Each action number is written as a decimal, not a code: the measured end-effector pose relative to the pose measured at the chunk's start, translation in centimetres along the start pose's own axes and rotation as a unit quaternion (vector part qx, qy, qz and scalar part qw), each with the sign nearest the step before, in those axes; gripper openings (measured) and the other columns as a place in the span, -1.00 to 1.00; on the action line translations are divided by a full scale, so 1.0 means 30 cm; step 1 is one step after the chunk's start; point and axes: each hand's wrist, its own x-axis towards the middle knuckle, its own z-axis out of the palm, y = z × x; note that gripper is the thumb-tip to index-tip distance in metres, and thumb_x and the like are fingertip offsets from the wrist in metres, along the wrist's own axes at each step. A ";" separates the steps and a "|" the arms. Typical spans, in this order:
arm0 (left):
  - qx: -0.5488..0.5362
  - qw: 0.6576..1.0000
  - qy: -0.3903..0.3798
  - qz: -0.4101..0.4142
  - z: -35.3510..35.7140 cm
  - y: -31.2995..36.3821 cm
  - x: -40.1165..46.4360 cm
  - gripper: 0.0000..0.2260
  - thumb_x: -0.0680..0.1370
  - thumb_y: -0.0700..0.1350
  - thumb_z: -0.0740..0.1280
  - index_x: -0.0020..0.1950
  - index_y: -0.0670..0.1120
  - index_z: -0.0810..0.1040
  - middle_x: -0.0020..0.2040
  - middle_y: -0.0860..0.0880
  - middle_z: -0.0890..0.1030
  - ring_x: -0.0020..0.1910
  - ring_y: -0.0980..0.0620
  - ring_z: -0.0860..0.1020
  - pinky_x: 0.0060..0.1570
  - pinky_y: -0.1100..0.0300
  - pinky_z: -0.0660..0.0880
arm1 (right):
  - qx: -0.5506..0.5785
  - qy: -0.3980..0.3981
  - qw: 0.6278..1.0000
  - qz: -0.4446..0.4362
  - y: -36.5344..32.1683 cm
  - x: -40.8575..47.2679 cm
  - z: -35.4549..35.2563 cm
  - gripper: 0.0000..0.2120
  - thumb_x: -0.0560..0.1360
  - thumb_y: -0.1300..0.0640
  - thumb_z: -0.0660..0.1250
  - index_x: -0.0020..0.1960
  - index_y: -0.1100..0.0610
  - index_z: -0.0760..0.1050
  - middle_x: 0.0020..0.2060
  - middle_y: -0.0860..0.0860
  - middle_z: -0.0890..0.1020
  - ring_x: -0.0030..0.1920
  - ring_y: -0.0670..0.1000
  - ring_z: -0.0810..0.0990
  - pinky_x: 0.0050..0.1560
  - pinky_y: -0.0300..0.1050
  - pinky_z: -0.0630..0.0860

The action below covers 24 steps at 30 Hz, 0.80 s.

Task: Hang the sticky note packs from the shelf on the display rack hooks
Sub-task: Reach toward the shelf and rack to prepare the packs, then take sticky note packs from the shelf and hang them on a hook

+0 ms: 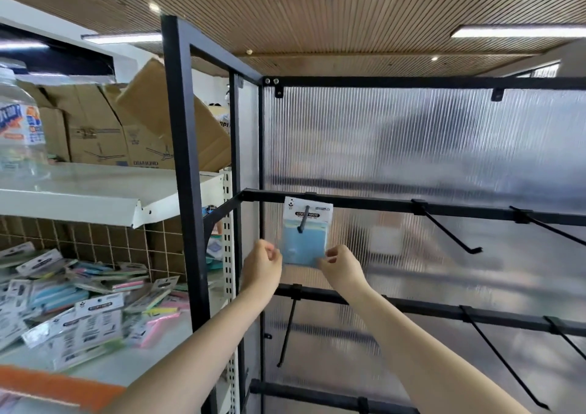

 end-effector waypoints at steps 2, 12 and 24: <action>0.031 0.998 -0.049 -0.008 -0.019 -0.032 -0.045 -0.98 0.59 -0.15 0.23 -0.03 -0.05 0.43 -0.07 0.04 0.52 -0.13 0.09 0.47 -0.24 0.28 0.38 | -0.051 -0.041 0.998 0.015 0.046 -0.033 -0.001 -0.89 0.55 0.10 0.27 0.00 0.14 0.45 -0.22 -0.01 0.55 -0.25 -0.02 0.49 -0.26 -0.18 0.41; 0.139 0.976 -0.166 0.012 -0.137 -0.103 -0.341 -0.81 0.61 -0.10 0.18 0.12 0.01 0.57 0.08 0.03 0.62 0.01 0.04 0.59 0.06 0.03 0.53 | -0.068 -0.086 0.993 -0.032 0.135 -0.259 0.038 -0.89 0.59 0.09 0.21 -0.10 0.08 0.44 -0.27 -0.02 0.53 -0.28 -0.02 0.50 -0.25 -0.15 0.45; 0.218 0.966 -0.131 -0.047 -0.359 -0.305 -0.471 -0.83 0.57 -0.14 0.22 -0.01 0.07 0.58 0.03 0.09 0.63 -0.18 0.09 0.52 -0.32 0.22 0.36 | -0.092 -0.072 0.981 -0.158 -0.027 -0.496 0.218 -0.84 0.58 0.03 0.19 -0.08 0.07 0.48 -0.22 -0.01 0.60 -0.24 0.02 0.57 -0.22 -0.08 0.53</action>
